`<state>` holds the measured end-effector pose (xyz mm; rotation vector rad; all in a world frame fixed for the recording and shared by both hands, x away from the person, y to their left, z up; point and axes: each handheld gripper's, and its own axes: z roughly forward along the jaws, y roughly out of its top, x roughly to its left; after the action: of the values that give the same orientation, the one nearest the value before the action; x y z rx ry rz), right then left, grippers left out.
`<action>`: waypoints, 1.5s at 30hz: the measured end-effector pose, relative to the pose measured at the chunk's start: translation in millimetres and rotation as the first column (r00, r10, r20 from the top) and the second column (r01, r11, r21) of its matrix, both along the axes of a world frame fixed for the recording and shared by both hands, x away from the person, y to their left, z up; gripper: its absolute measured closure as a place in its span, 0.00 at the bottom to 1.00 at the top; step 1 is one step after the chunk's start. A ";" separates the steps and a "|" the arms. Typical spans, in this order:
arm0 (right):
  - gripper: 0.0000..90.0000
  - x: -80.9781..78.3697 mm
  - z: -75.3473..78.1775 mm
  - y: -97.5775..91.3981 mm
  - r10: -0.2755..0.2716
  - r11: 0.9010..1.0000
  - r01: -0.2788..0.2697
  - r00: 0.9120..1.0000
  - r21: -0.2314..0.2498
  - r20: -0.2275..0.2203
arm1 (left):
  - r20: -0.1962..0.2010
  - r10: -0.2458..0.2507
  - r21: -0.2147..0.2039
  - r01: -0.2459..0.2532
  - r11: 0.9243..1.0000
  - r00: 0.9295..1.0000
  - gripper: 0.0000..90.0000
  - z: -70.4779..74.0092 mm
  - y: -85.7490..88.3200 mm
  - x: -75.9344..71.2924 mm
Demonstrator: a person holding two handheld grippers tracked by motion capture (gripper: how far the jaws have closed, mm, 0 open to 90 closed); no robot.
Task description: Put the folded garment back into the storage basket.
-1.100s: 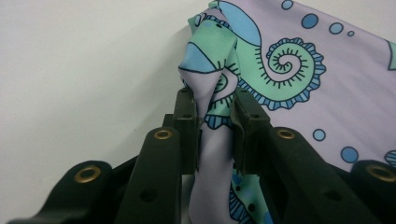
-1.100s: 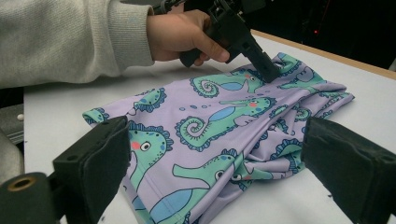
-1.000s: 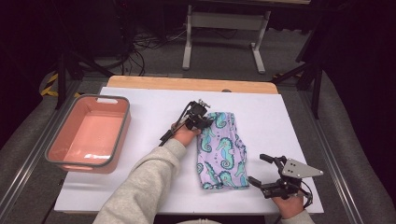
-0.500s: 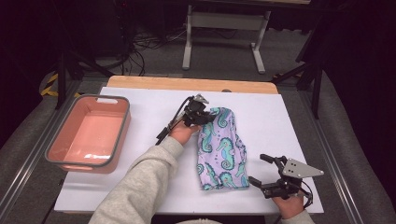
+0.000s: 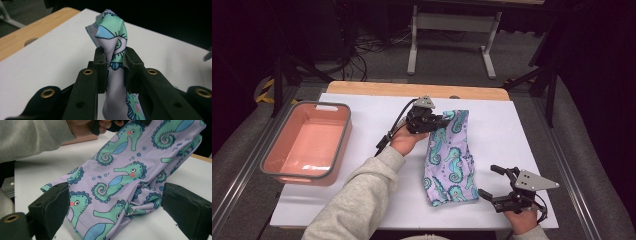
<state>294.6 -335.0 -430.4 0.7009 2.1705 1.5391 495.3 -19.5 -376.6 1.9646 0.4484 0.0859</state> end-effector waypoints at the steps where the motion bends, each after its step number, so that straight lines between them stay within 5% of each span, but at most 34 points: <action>1: 0.10 -0.1 0.1 -0.1 0.002 1.000 -0.002 1.000 -0.002 0.001 | 0.005 -0.010 -0.007 0.010 1.000 1.000 0.84 3.4 0.6 -2.4; 12: 0.10 -0.3 0.7 -0.2 0.001 1.000 -0.001 1.000 0.001 0.006 | 0.064 -0.070 -0.098 0.076 0.992 0.996 0.84 36.9 6.6 -28.6; 20: 0.10 -0.6 1.0 -0.2 0.000 1.000 0.000 1.000 0.003 0.005 | 0.062 -0.127 -0.184 0.136 0.973 0.990 0.84 58.4 17.2 -38.0; 33: 0.10 -0.5 0.3 1.1 -0.002 1.000 0.002 1.000 -0.001 0.004 | 0.129 -0.153 -0.237 0.180 0.955 0.980 0.84 88.0 35.6 -48.5; 37: 0.10 -0.7 0.4 1.4 -0.001 1.000 0.001 1.000 -0.004 0.005 | 0.123 -0.169 -0.266 0.196 0.944 0.978 0.84 93.0 41.2 -47.2; 45: 0.10 -0.2 0.0 1.6 0.001 1.000 -0.001 1.000 -0.003 0.004 | 0.132 -0.183 -0.278 0.213 0.937 0.974 0.84 104.8 54.5 -48.1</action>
<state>294.3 -333.4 -430.4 0.6955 2.1702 1.5366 447.2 35.1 -271.8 1.6950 0.1796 -0.0073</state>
